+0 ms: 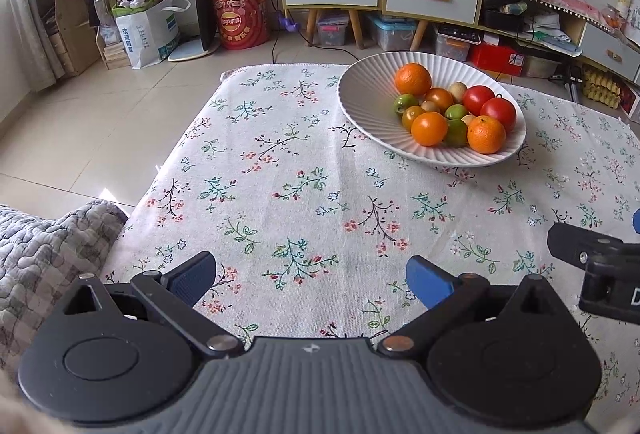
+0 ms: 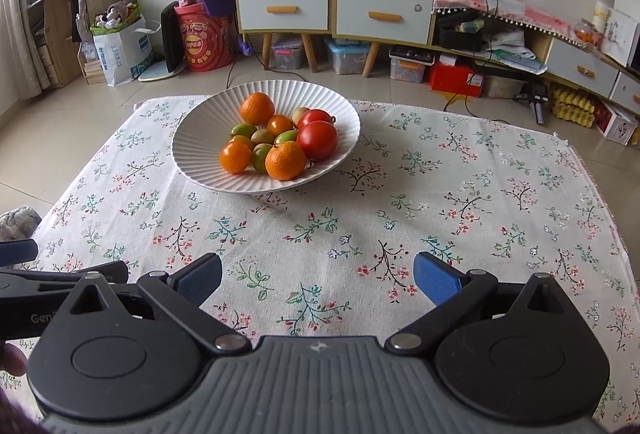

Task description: Organize fruits

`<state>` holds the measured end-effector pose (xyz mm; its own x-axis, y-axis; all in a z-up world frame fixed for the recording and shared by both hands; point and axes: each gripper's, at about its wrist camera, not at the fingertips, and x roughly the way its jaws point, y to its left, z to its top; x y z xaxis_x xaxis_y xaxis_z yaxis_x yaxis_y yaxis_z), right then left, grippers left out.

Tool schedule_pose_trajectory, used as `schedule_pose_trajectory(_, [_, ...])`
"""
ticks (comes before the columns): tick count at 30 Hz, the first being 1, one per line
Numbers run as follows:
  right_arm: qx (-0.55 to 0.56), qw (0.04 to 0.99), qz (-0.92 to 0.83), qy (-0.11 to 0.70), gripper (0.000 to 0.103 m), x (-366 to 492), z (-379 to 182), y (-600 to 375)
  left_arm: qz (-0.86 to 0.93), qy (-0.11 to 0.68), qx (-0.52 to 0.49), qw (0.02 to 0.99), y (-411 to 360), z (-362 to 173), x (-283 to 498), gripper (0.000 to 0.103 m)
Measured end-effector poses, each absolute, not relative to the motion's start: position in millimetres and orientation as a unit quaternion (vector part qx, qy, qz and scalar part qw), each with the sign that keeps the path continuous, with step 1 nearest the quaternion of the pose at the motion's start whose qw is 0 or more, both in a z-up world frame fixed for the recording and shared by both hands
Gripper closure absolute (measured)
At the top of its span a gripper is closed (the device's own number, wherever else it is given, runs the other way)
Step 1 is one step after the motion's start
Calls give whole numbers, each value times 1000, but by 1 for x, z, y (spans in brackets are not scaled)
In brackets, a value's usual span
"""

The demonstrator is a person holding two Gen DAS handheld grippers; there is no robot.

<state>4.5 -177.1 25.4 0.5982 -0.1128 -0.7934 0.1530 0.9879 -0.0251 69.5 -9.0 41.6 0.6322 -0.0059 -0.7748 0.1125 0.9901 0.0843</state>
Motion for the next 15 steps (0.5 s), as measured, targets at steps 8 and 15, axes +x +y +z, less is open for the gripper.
schedule_pose_trajectory(8, [26,895,-71,440,1,3,28,-177,-31,430,69,900,-9,39,70,3])
schedule_pose_trajectory(15, [24,894,-71,442,1,5,27,-175,-30,430,68,900,-7,39,70,3])
